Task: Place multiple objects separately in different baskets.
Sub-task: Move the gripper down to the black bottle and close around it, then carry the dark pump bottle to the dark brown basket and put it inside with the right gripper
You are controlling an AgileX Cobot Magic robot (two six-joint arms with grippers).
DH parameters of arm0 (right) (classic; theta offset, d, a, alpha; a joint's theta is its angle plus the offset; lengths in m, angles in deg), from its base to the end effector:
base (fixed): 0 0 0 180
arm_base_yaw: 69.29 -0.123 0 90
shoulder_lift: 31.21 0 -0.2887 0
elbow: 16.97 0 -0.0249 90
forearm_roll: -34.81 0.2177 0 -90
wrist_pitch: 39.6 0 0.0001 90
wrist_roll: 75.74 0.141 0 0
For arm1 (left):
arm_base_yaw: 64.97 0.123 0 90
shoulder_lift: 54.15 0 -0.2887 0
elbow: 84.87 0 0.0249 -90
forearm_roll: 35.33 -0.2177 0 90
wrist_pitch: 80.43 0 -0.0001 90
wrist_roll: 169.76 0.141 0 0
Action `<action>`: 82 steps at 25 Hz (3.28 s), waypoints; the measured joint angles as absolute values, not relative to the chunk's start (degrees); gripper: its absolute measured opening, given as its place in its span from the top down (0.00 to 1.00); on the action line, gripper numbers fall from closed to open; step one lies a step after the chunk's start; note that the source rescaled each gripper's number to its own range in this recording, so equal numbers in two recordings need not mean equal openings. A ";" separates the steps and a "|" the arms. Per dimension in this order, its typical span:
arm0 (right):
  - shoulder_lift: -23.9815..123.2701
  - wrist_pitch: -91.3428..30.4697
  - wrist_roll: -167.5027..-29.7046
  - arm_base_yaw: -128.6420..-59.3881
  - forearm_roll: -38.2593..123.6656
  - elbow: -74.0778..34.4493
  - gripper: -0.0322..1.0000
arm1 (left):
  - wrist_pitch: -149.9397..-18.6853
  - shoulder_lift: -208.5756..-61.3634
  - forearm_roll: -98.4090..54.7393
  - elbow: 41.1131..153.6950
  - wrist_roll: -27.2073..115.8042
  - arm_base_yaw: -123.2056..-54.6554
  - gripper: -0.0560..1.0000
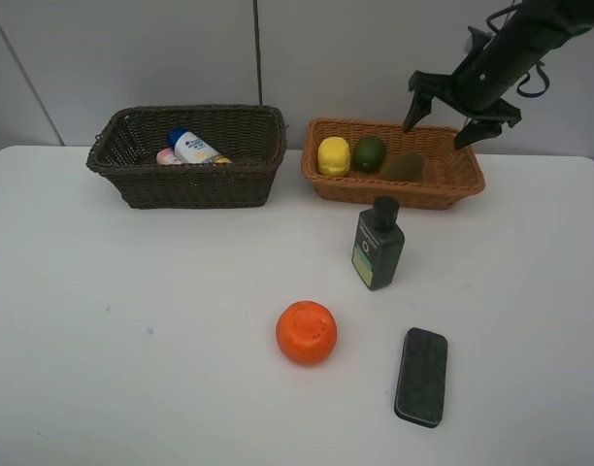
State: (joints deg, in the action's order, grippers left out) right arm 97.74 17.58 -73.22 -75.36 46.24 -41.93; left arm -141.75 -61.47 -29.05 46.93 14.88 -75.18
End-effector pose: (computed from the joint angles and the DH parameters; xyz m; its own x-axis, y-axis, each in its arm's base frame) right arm 0.4398 0.0704 0.1878 -0.9515 0.0501 -0.3036 -0.0142 0.9785 0.2058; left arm 0.0019 -0.0141 0.2404 -0.4346 0.1068 -0.8943 0.2732 0.9618 -0.0179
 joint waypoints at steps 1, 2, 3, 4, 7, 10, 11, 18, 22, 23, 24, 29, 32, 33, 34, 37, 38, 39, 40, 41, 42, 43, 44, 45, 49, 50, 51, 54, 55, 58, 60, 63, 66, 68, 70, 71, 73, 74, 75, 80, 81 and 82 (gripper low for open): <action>96.45 21.16 -73.22 -75.75 44.86 -41.99 0.02 | -141.75 -61.47 -29.05 46.93 14.88 -75.18 0.02; 95.14 24.87 -73.10 -76.41 43.25 -41.99 0.02 | -141.75 -61.47 -29.05 46.93 14.88 -75.18 0.02; 94.04 27.26 -72.58 -77.33 41.41 -41.99 0.02 | -141.75 -61.47 -29.05 46.93 14.88 -75.18 0.02; 92.81 28.72 -72.03 -78.48 39.97 -41.99 0.02 | -141.75 -61.47 -29.05 46.93 14.88 -75.18 0.02; 89.07 29.68 -69.88 -82.36 36.60 -40.18 0.02 | -141.75 -61.47 -29.05 46.93 14.88 -75.18 0.02; 85.03 29.93 -67.79 -87.12 35.79 -36.63 0.02 | -141.75 -61.47 -29.05 46.93 14.88 -75.18 0.02; 83.67 29.93 -67.20 -89.00 35.78 -35.05 0.02 | -141.75 -61.47 -29.05 46.93 14.88 -75.18 0.02; 80.34 30.30 -64.39 -101.43 35.49 -25.71 0.02 | -141.74 -61.47 -29.05 46.93 15.00 -75.18 0.02; 80.49 30.24 -63.35 -103.72 35.41 -23.87 0.02 | -141.69 -61.47 -29.05 46.93 15.00 -75.18 0.02; 80.49 30.24 -63.29 -103.72 34.81 -23.82 0.02 | -141.69 -61.47 -29.05 46.93 15.00 -75.18 0.02; 80.49 29.94 -63.16 -103.72 34.06 -23.82 0.02 | -141.69 -61.47 -29.05 46.93 15.00 -75.18 0.02; 82.25 29.30 -61.88 -103.72 29.41 -23.82 0.02 | -141.64 -61.47 -29.05 46.93 15.00 -75.18 0.02; 85.40 28.66 -61.69 -103.72 27.92 -23.82 0.02 | -141.64 -61.47 -29.05 46.93 15.00 -75.18 0.02; 86.72 28.17 -61.69 -103.72 27.72 -23.82 0.02 | -141.64 -61.47 -29.05 46.93 15.00 -75.18 0.02; 88.05 27.47 -61.69 -103.72 27.50 -23.82 0.02 | -141.64 -61.47 -29.05 46.93 15.00 -75.18 0.02; 91.51 25.85 -61.69 -103.72 26.24 -23.75 0.02 | -141.59 -61.47 -29.05 46.93 15.00 -75.18 0.02; 92.63 25.42 -61.69 -103.72 25.98 -23.64 0.02 | -141.59 -61.47 -29.05 46.93 15.00 -75.18 0.02; 93.50 24.94 -61.69 -103.72 25.67 -23.57 0.02 | -141.59 -61.47 -29.05 46.93 15.00 -75.18 0.02; 94.48 24.64 -61.69 -103.72 25.35 -23.57 0.02 | -141.59 -61.47 -29.03 46.93 15.00 -75.18 0.02; 95.27 24.52 -61.69 -103.72 25.03 -23.57 0.02 | -141.59 -61.47 -29.03 46.93 15.00 -75.18 0.02; 95.40 23.86 -61.69 -103.72 24.96 -23.63 0.02 | -141.59 -61.47 -29.03 46.93 15.00 -75.18 0.02; 95.55 23.46 -61.77 -103.72 24.98 -23.68 0.02 | -141.59 -61.47 -29.03 46.93 15.00 -75.18 0.02; 95.55 23.26 -61.99 -103.72 24.99 -23.74 0.04 | -141.59 -61.47 -29.03 46.93 15.00 -75.18 0.02; 95.55 22.95 -62.22 -103.72 24.99 -23.74 0.11 | -141.59 -61.47 -29.03 46.93 15.00 -75.18 0.02; 95.62 22.54 -62.32 -103.72 24.73 -23.88 0.69 | -141.59 -61.47 -29.03 46.93 15.00 -75.18 0.02; 95.62 22.54 -62.32 -103.65 24.31 -23.92 0.88 | -141.59 -61.47 -29.03 46.93 15.00 -75.18 0.02; 95.62 22.62 -62.32 -103.60 24.37 -23.92 0.97 | -141.59 -61.47 -29.03 46.93 15.00 -75.18 0.02; 95.62 23.10 -62.32 -103.60 24.36 -23.99 0.96 | -141.59 -61.47 -29.03 46.93 15.00 -75.18 0.02; 95.55 23.16 -62.32 -103.60 24.36 -23.99 0.96 | -141.59 -61.47 -29.03 46.93 15.00 -75.18 0.02; 94.47 23.89 -62.37 -103.60 24.73 -23.99 0.96 | -141.59 -61.47 -29.03 46.93 15.00 -75.18 0.02; 92.41 24.75 -62.37 -103.60 25.06 -24.81 0.96 | -141.59 -61.47 -29.03 46.93 15.00 -75.18 0.02; 87.22 22.91 -62.37 -103.60 25.09 -29.97 0.96 | -141.59 -61.47 -29.03 46.93 15.00 -75.18 0.02; 84.08 16.05 -63.53 -103.60 27.23 -36.00 0.96 | -141.59 -61.47 -29.03 46.93 15.00 -75.18 0.02; 83.88 8.94 -66.10 -103.60 31.53 -38.77 0.96 | -141.59 -61.47 -29.03 46.93 15.00 -75.18 0.02; 84.66 -0.60 -69.62 -103.67 37.87 -39.50 0.96 | -141.59 -61.47 -29.03 46.93 15.00 -75.18 0.02; 85.34 -4.63 -71.46 -103.68 40.69 -39.51 0.96 | -141.59 -61.47 -29.03 46.93 15.00 -75.18 0.02; 87.91 -14.28 -74.05 -103.72 44.88 -39.51 0.96 | -141.59 -61.47 -29.03 46.93 15.00 -75.18 0.02; 89.56 -17.88 -74.81 -103.72 46.43 -39.51 0.96 | -141.59 -61.47 -29.03 46.93 15.00 -75.18 0.02; 91.06 -21.78 -75.22 -103.72 47.48 -39.51 0.96 | -141.59 -61.47 -29.03 46.93 15.00 -75.18 0.02; 100.15 -32.70 -75.74 -103.72 48.82 -39.51 0.96 | -141.59 -61.47 -29.03 46.93 15.00 -75.18 0.02; 101.75 -33.37 -75.74 -103.72 48.97 -39.51 0.96 | -141.59 -61.47 -29.03 46.93 15.00 -75.18 0.02; 102.97 -33.79 -75.74 -103.72 49.03 -39.51 0.96 | -141.59 -61.47 -29.03 46.93 15.00 -75.18 0.02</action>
State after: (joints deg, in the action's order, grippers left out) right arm 102.97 -33.79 -75.74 -103.72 49.03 -39.51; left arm -141.59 -61.47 -29.03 46.93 15.00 -75.18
